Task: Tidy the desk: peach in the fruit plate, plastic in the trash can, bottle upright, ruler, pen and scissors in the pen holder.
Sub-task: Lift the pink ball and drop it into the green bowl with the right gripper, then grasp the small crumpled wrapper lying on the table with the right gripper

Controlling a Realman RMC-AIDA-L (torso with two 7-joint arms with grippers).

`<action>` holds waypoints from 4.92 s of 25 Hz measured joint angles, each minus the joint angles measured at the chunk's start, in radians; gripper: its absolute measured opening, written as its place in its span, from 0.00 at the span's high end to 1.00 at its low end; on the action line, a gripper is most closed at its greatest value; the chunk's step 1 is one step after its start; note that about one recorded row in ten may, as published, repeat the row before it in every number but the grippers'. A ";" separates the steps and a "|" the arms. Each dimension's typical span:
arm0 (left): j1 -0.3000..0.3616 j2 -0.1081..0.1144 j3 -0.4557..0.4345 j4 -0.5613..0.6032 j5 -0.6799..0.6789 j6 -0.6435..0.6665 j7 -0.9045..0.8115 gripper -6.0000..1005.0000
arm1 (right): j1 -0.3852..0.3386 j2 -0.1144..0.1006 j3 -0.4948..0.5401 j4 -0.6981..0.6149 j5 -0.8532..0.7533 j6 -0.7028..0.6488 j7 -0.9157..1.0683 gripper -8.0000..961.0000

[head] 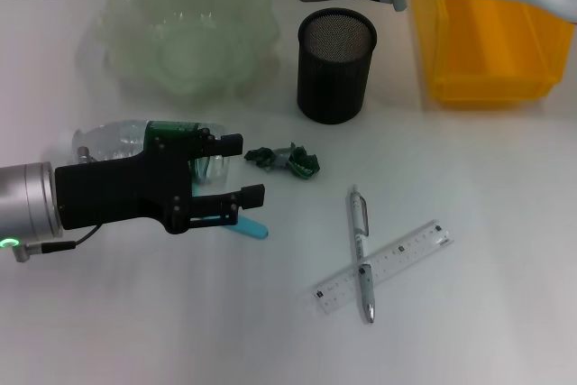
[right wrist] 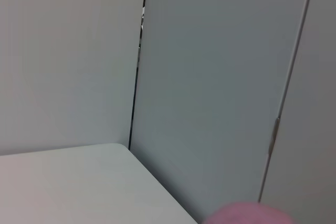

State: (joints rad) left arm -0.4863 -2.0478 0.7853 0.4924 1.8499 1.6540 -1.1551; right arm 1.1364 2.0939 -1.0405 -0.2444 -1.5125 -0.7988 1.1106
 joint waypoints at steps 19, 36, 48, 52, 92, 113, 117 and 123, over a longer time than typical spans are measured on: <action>0.003 0.000 0.000 0.000 0.000 0.000 -0.001 0.24 | 0.003 0.000 0.001 0.001 0.000 0.007 0.008 0.21; 0.002 0.000 0.000 -0.006 0.000 0.003 0.000 0.25 | 0.000 0.000 0.001 0.003 0.000 0.006 0.011 0.21; 0.002 0.000 0.000 -0.004 0.000 0.000 0.000 0.25 | -0.009 0.000 0.005 -0.001 0.000 -0.009 0.011 0.22; 0.002 0.000 0.000 -0.002 0.000 0.000 0.000 0.25 | -0.050 0.000 0.006 -0.030 0.016 -0.058 0.011 0.22; 0.010 0.010 0.000 -0.008 0.007 -0.002 -0.015 0.25 | -0.642 -0.081 0.131 -0.464 -0.336 -0.772 0.210 0.22; 0.026 0.012 0.006 -0.009 0.008 -0.014 -0.017 0.25 | -0.535 -0.081 0.119 -0.681 -0.551 -0.823 0.493 0.22; 0.031 0.012 0.008 -0.009 0.008 -0.014 -0.017 0.25 | -0.440 -0.081 0.118 -0.731 -0.671 -0.870 0.603 0.22; 0.036 0.012 0.008 -0.009 0.009 -0.015 -0.017 0.25 | -0.318 -0.077 0.082 -0.737 -0.753 -0.886 0.677 0.22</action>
State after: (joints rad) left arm -0.4501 -2.0356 0.7931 0.4831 1.8586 1.6390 -1.1719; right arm 0.8184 2.0173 -0.9585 -0.9815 -2.2652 -1.6848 1.7871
